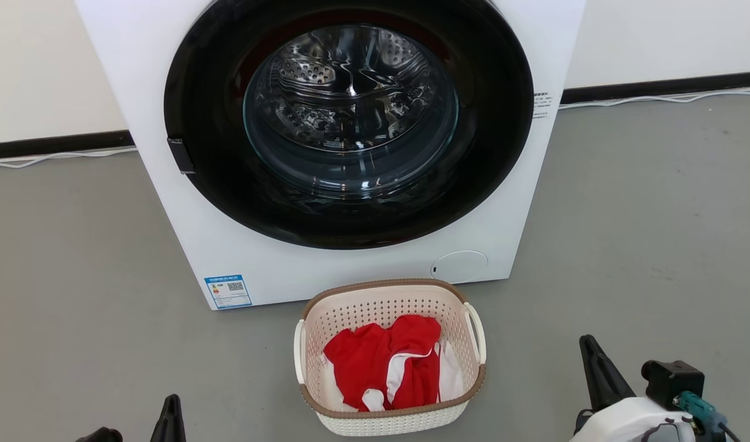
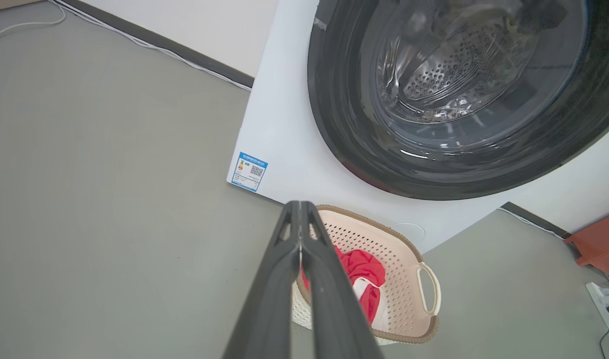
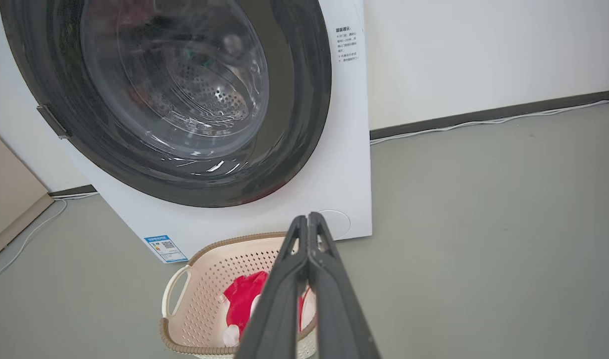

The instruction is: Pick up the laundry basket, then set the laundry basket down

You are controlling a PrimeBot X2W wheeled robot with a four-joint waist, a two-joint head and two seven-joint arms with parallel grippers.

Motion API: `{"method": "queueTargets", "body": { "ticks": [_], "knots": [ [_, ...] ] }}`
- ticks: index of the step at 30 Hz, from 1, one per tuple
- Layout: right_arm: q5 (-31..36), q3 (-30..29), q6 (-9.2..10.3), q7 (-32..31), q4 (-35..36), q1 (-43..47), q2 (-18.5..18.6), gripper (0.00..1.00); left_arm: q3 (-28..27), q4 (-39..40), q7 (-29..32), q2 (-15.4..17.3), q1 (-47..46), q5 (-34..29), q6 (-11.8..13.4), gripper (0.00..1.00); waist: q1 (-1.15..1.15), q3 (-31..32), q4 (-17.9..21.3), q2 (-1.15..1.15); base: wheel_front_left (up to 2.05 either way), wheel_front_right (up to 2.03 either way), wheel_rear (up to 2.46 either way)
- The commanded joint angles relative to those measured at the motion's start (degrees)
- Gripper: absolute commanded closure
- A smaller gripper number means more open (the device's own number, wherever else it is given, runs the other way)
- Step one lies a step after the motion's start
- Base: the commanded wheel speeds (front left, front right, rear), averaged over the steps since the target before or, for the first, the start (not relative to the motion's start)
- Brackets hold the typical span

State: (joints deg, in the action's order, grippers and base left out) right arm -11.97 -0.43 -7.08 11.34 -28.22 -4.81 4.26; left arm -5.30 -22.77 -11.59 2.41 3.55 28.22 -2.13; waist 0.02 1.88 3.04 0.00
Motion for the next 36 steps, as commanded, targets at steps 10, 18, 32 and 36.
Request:
{"method": "queueTargets", "body": {
  "ticks": [10, 18, 32, 36],
  "knots": [
    [-8.5, -0.8, -0.09, -1.8, 3.1, -1.8, 0.1, 1.0, -0.3, 2.4, 1.8, 0.7, -3.0, 6.7, -1.1, 1.0, -0.02, -0.2, -0.3, 0.0, 0.0, 0.0, 0.0],
    [-14.4, -1.3, -0.12, -3.1, 4.0, -1.8, 0.0, 1.0, -0.4, 2.9, 3.1, 0.7, -3.6, 11.4, -1.5, 1.0, -0.02, -0.3, -0.5, 0.0, 0.0, 0.0, 0.0],
    [-24.8, -2.0, -0.16, -5.4, 5.6, -1.7, -0.2, 1.0, -0.5, 3.8, 5.5, 0.6, -4.5, 19.7, -2.1, 1.0, -0.02, -0.6, -0.9, 0.0, 0.0, 0.0, 0.0],
    [-27.0, -2.2, -0.17, -5.9, 6.0, -1.7, -0.3, 1.0, -0.5, 4.0, 6.0, 0.6, -4.8, 21.5, -2.2, 1.0, -0.02, -0.7, -1.0, 0.0, 0.0, 0.0, 0.0]
  ]
}}
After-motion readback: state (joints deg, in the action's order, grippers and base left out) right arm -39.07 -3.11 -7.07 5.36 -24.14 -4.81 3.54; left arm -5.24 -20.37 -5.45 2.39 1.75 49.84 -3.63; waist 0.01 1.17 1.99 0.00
